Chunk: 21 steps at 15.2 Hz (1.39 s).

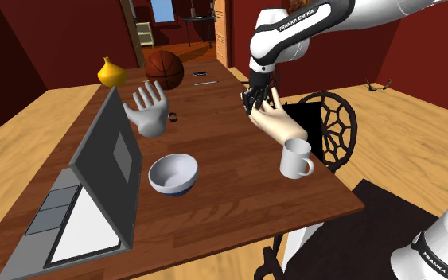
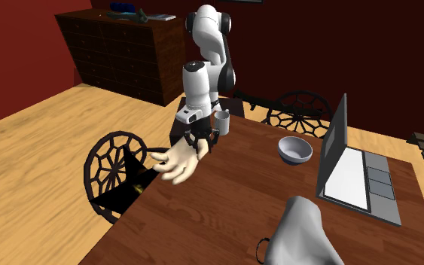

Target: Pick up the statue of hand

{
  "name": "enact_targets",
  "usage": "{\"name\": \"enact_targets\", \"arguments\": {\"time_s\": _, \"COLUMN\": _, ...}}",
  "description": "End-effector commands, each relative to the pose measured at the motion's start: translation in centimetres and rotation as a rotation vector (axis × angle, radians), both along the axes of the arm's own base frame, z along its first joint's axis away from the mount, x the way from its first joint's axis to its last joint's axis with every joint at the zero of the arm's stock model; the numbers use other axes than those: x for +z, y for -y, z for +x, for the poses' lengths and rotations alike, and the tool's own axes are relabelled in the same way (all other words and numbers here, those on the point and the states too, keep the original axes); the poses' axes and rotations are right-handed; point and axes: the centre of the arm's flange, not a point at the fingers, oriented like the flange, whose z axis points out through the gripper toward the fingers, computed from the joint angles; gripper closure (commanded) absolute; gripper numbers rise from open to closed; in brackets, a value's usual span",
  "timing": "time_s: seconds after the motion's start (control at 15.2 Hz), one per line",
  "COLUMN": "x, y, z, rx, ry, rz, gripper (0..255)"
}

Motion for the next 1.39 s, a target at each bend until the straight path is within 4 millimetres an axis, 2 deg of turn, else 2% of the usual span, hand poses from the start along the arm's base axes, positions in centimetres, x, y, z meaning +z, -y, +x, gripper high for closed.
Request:
{"name": "enact_targets", "arguments": {"time_s": 0.0, "x": -0.1, "y": 0.1, "z": 0.0, "rx": -0.001, "ry": -0.002, "rz": -0.001, "gripper": 255}}
{"name": "enact_targets", "arguments": {"time_s": 0.26, "x": -0.1, "y": 0.1, "z": 0.0, "rx": -0.001, "ry": -0.002, "rz": -0.001, "gripper": 255}}
{"name": "enact_targets", "arguments": {"time_s": 1.25, "x": 7.8, "y": 0.1, "z": 0.0, "rx": -0.001, "ry": -0.002, "rz": -0.001, "gripper": 255}}
{"name": "enact_targets", "arguments": {"time_s": 1.32, "x": 7.9, "y": 0.1, "z": 0.0, "rx": -0.001, "ry": -0.002, "rz": -0.001, "gripper": 255}}
